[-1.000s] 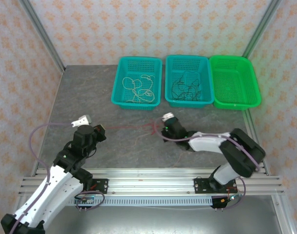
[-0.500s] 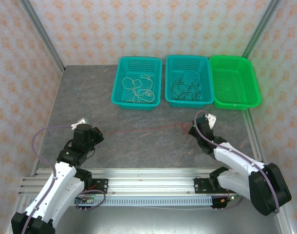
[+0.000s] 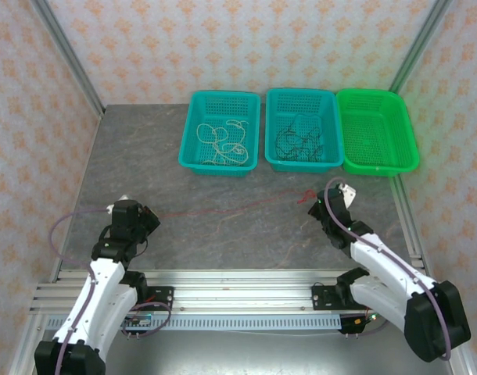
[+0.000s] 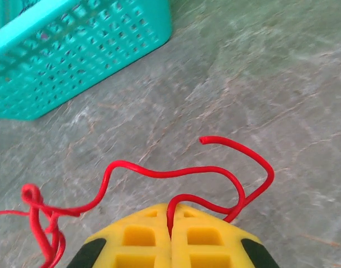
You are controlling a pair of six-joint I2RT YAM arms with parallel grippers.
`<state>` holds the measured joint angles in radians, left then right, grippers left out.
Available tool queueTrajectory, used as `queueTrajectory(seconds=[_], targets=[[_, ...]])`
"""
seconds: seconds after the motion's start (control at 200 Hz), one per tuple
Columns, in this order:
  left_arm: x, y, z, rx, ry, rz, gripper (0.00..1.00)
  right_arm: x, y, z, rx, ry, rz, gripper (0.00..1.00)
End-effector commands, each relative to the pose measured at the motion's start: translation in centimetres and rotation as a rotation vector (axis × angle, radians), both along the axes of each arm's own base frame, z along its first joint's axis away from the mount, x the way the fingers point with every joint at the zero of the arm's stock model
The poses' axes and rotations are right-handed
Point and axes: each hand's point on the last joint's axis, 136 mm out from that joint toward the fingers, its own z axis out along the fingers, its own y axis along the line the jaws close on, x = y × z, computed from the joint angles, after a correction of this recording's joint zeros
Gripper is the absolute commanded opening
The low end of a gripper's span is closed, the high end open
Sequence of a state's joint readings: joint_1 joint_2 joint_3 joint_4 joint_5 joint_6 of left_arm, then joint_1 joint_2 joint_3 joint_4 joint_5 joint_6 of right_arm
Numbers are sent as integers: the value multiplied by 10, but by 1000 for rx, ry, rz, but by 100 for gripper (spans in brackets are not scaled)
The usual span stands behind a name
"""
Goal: Untangle the cables
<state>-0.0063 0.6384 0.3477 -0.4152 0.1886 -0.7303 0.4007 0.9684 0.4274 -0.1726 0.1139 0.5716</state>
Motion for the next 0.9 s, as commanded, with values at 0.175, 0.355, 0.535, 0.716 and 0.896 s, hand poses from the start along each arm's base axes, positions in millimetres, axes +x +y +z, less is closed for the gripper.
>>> queueTrajectory(seconds=[0.175,0.355,0.535,0.716,0.896], targets=[[-24,62,23,256,90,213,0,-23,-39,-28,72,67,-275,0],[-39,85,15,270,205,378,0,-40,-81,-12,114,-18,-477,0],[-27,77,10,206,170,360,0,-38,-78,-4,98,-16,-422,0],[3,49,26,102,36,209,0,-9,-13,17,231,-73,-35,0],[40,-8,65,-141,-165,-22,0,-8,89,21,244,-29,370,0]])
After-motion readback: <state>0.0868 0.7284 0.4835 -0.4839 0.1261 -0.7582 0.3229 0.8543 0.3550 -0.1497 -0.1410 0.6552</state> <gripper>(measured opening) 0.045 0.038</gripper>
